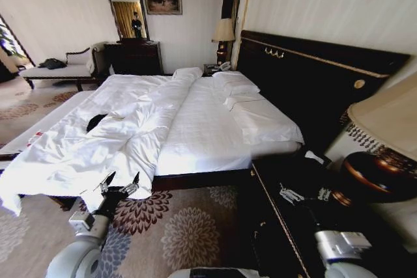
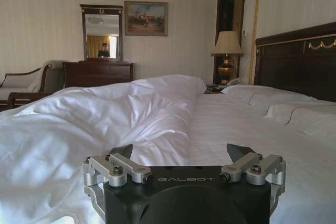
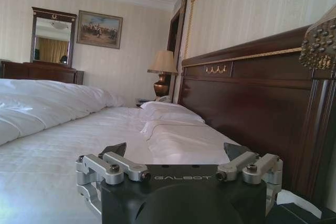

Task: Fold the clothes on the bed.

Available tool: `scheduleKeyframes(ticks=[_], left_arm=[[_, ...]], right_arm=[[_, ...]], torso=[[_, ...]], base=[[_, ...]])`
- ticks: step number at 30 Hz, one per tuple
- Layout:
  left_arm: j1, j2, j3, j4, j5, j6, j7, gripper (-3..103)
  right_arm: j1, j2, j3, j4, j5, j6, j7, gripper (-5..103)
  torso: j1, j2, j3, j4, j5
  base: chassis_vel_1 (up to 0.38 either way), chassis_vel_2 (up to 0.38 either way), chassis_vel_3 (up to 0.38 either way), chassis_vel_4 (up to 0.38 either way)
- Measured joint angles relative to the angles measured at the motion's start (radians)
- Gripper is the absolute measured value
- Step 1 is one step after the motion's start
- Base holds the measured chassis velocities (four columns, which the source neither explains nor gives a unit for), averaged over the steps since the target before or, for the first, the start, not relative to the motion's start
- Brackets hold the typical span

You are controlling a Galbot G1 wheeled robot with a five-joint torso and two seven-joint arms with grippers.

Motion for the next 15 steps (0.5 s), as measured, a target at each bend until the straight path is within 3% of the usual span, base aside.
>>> scheduleKeyframes(ticks=[15], left_arm=[[0.015, -0.01, 0.003, -0.007, -0.004, -0.003, -0.004, 100]], right_arm=[[0.0, 0.002, -0.004, -0.003, 0.007, 0.0, 0.015, 100]], torso=[[0.0, 0.0, 0.0, 0.0, 0.0]], base=[[-0.15, 0.16, 0.157, -0.15]])
